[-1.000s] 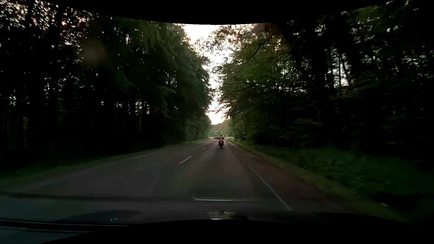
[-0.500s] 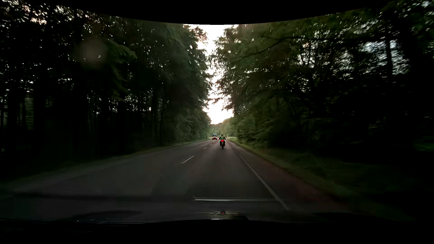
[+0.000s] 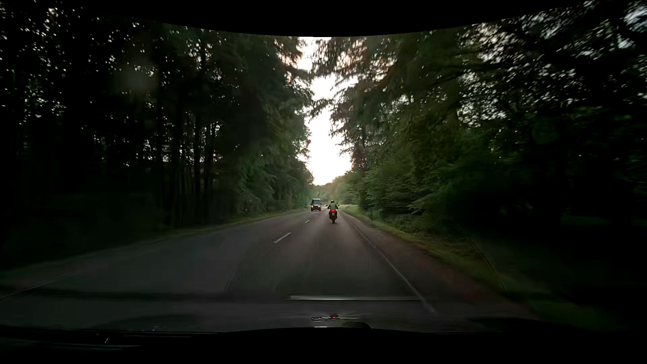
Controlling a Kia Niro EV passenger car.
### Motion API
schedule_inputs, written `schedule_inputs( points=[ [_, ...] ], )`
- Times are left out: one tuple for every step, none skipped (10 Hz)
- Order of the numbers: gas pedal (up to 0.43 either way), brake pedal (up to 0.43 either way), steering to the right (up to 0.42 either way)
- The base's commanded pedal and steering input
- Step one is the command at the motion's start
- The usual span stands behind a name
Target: Follow the waypoints while adhering to traffic rules and regulations
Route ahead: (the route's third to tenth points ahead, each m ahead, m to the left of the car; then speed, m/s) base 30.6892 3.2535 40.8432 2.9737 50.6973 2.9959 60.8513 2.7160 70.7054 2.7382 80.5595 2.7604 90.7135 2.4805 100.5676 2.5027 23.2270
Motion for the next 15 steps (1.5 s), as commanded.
schedule_inputs(
  points=[
    [0.118, 0.000, -0.002],
    [0.118, 0.000, -0.001],
    [0.118, 0.000, -0.001],
    [0.138, 0.000, -0.001],
    [0.150, 0.000, -0.001],
    [0.197, 0.000, -0.001],
    [0.220, 0.000, -0.001],
    [0.240, 0.000, -0.002],
    [0.248, 0.000, -0.002],
    [0.248, 0.000, -0.002],
    [0.260, 0.000, -0.002],
    [0.280, 0.000, -0.002],
    [0.287, 0.000, -0.002],
    [0.311, 0.000, -0.002],
    [0.311, 0.000, -0.002]
  ],
)
